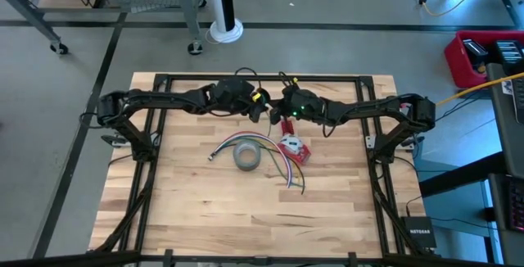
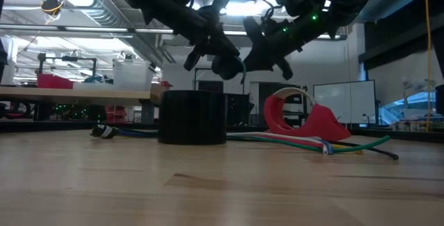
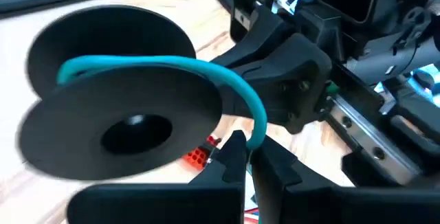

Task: Coil cords
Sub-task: Coil the green wire onto the black spool

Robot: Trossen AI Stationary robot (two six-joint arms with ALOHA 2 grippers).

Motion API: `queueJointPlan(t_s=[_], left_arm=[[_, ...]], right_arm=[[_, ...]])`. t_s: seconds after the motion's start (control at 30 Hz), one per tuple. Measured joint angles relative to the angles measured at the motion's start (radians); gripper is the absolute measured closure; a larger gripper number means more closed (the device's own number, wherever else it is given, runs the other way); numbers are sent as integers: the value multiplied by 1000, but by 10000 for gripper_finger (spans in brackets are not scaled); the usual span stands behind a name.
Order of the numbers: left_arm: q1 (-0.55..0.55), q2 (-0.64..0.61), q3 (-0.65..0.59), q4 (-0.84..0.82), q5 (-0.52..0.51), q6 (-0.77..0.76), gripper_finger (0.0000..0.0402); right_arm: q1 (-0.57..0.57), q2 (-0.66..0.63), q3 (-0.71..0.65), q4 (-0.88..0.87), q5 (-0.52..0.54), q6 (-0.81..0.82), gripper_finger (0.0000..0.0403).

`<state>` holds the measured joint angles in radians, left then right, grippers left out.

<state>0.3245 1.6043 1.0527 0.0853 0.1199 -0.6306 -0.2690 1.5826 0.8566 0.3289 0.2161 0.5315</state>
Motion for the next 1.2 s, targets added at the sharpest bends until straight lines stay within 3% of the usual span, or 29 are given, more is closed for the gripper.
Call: queueJointPlan(t_s=[0.5, 0.83, 1.2], left_arm=[[-44, -1, 0, -2, -106, 114, 386], [-72, -1, -1, -32, -235, 174, 383], [-83, -1, -1, -28, -240, 215, 382]], right_arm=[[0, 0, 0, 142, -2, 48, 403], [0, 0, 0, 211, -52, 93, 403], [-1, 0, 0, 245, -103, 104, 403]])
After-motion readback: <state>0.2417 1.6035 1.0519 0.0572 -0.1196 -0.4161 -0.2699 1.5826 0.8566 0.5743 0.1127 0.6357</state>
